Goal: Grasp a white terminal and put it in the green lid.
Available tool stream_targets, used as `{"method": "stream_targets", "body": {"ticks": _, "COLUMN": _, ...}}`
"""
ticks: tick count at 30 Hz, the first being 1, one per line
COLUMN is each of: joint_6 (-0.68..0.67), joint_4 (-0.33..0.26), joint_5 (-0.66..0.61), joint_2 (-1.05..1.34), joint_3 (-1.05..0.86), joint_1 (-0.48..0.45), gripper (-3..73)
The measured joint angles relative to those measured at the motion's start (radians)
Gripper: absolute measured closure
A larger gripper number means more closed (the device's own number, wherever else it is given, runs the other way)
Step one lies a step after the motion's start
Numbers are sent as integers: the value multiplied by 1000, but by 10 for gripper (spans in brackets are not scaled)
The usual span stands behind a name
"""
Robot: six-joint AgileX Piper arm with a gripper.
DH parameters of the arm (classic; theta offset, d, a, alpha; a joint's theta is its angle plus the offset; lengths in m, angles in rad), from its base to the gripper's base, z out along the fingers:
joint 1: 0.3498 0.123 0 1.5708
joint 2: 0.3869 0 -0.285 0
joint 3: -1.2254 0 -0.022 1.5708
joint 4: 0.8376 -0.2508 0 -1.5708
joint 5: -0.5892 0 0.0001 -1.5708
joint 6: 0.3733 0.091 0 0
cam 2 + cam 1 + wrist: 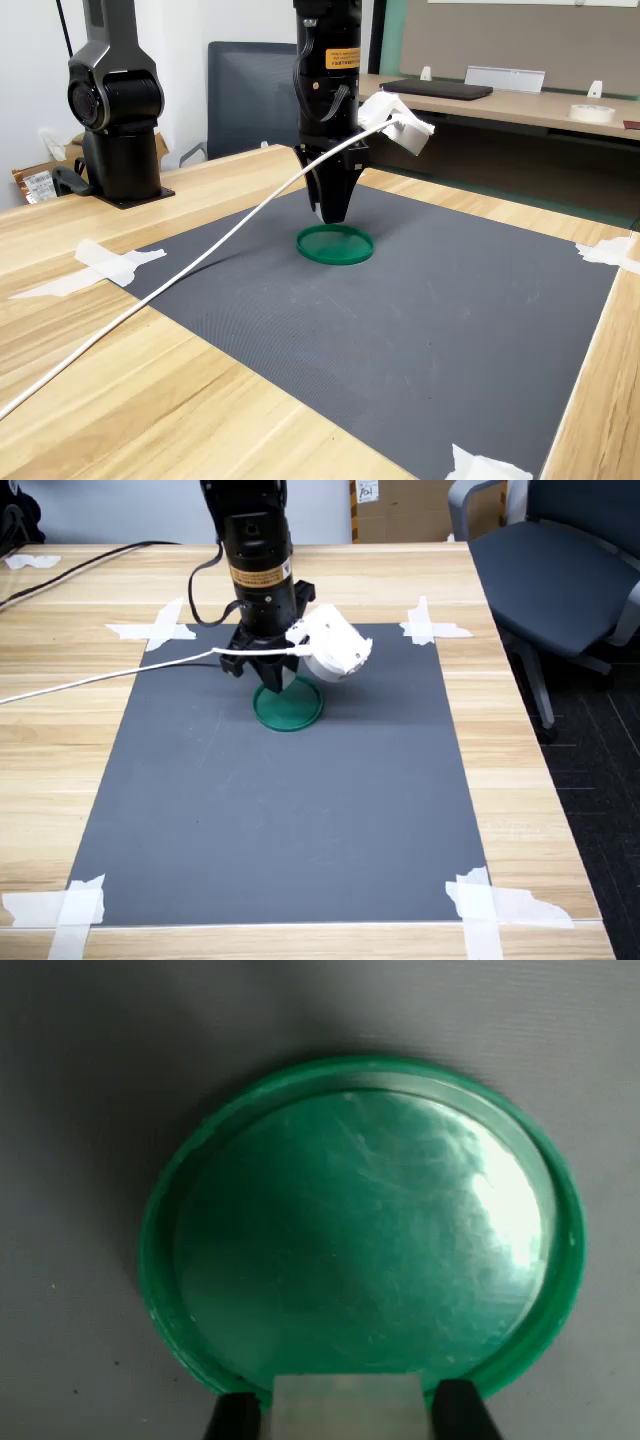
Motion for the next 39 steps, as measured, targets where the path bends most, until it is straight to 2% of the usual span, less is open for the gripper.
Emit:
{"method": "stream_targets", "body": {"ticks": 11, "joint_6": -39, "joint_4": 6, "joint_5": 3, "joint_2": -15, "joint_3": 0, "joint_1": 0, "gripper": 393}}
{"method": "stream_targets", "body": {"ticks": 20, "joint_6": -43, "joint_4": 4, "joint_5": 26, "joint_2": -15, "joint_3": 0, "joint_1": 0, "gripper": 216}}
{"method": "stream_targets", "body": {"ticks": 29, "joint_6": -30, "joint_4": -16, "joint_5": 70, "joint_2": 41, "joint_3": 0, "joint_1": 0, "gripper": 203}}
{"method": "stream_targets", "body": {"ticks": 32, "joint_6": -6, "joint_4": -30, "joint_5": 120, "joint_2": 127, "joint_3": 0, "joint_1": 0, "gripper": 239}}
{"method": "stream_targets", "body": {"ticks": 34, "joint_6": 4, "joint_4": -43, "joint_5": 148, "joint_2": 198, "joint_3": 0, "joint_1": 0, "gripper": 300}}
{"method": "stream_targets", "body": {"ticks": 39, "joint_6": 11, "joint_4": -97, "joint_5": 182, "joint_2": 376, "joint_3": 0, "joint_1": 0, "gripper": 571}}
